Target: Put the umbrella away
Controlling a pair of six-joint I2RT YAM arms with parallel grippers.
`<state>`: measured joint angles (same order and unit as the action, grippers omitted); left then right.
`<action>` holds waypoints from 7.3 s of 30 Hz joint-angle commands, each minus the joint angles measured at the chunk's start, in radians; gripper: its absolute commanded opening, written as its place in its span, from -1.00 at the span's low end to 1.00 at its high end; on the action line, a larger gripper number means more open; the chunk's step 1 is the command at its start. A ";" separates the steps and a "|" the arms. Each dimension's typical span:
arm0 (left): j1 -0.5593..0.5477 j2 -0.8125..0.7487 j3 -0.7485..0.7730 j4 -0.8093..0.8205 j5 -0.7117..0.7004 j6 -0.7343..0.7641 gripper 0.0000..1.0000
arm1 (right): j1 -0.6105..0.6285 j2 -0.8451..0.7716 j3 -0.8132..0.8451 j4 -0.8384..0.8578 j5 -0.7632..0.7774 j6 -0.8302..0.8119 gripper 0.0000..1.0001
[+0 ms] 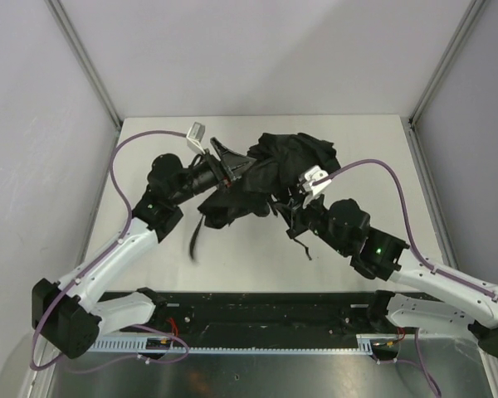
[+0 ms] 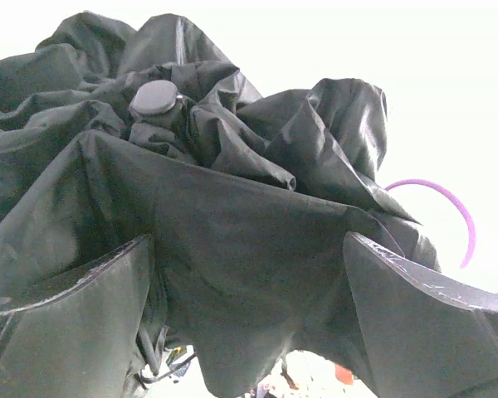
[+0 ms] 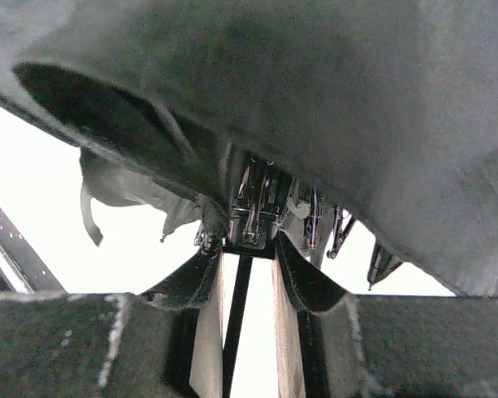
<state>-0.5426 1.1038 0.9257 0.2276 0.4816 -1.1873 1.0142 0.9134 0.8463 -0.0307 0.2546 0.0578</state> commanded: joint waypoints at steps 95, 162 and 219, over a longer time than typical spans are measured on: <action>0.404 -0.385 -0.233 -0.174 0.270 0.369 0.95 | -0.448 -0.141 -0.206 0.274 -0.454 0.349 -1.00; 0.001 0.731 0.613 -0.673 0.274 1.073 -1.00 | -0.780 0.462 0.006 -0.246 -0.707 0.148 0.46; -0.012 0.089 -0.239 -0.399 -0.135 0.111 0.62 | -0.436 0.564 -0.517 1.101 -0.344 0.552 -1.00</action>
<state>-0.5392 1.2301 0.7452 -0.2298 0.3691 -1.0237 0.5636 1.5131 0.3309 0.9634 -0.1776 0.6136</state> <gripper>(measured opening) 0.817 0.294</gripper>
